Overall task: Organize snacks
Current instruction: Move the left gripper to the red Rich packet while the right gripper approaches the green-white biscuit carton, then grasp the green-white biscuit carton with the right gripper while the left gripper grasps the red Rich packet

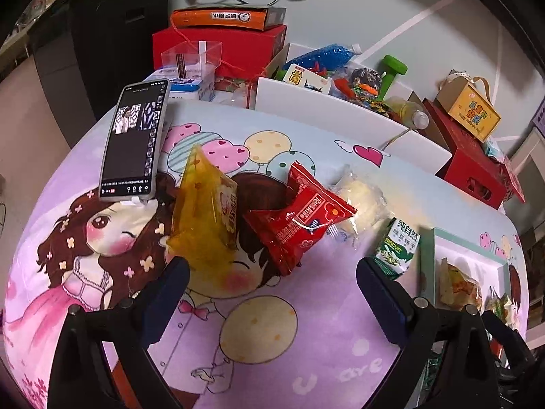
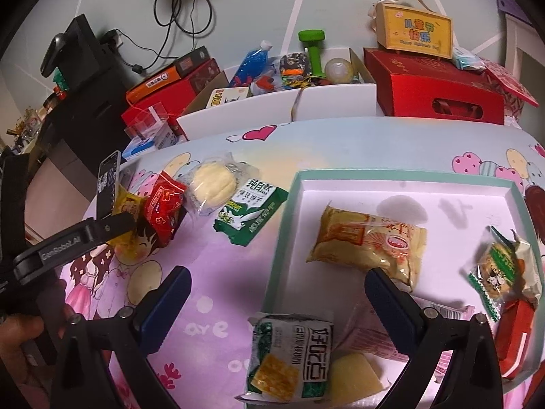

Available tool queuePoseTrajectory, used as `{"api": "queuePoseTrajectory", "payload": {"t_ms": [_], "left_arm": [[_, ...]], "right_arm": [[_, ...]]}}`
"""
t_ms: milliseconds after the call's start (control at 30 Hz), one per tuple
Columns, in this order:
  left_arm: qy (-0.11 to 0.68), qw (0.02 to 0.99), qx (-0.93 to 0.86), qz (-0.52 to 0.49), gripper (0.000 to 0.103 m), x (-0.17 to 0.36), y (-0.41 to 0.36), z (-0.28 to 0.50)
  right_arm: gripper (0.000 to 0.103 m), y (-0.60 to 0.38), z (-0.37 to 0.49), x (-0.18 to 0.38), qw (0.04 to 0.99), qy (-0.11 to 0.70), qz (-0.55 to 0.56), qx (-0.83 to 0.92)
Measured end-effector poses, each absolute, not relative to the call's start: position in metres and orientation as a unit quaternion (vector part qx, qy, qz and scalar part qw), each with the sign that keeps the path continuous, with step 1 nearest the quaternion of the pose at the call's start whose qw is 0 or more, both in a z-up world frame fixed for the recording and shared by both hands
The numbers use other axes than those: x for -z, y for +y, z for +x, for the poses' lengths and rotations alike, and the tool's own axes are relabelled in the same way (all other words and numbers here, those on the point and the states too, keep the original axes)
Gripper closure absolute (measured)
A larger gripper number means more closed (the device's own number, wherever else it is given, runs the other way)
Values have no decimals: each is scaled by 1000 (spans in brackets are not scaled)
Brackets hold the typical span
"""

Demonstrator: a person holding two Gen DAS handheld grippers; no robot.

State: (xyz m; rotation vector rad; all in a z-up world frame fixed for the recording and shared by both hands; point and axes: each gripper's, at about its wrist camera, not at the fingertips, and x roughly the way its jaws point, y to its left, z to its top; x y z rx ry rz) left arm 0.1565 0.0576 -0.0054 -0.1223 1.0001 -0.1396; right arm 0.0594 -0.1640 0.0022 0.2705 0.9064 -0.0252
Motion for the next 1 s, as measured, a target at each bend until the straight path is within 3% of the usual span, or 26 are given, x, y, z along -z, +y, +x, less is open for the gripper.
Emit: {"api": "queuePoseTrajectory", "payload": {"t_ms": [633, 1000], "left_arm": [[502, 847, 156, -82, 5, 6, 65, 195], [531, 823, 201, 1, 11, 7, 51, 226]], "right_arm": [[1, -167, 120, -29, 863, 481, 152, -3], [14, -165, 179, -13, 812, 560, 163, -22]]}}
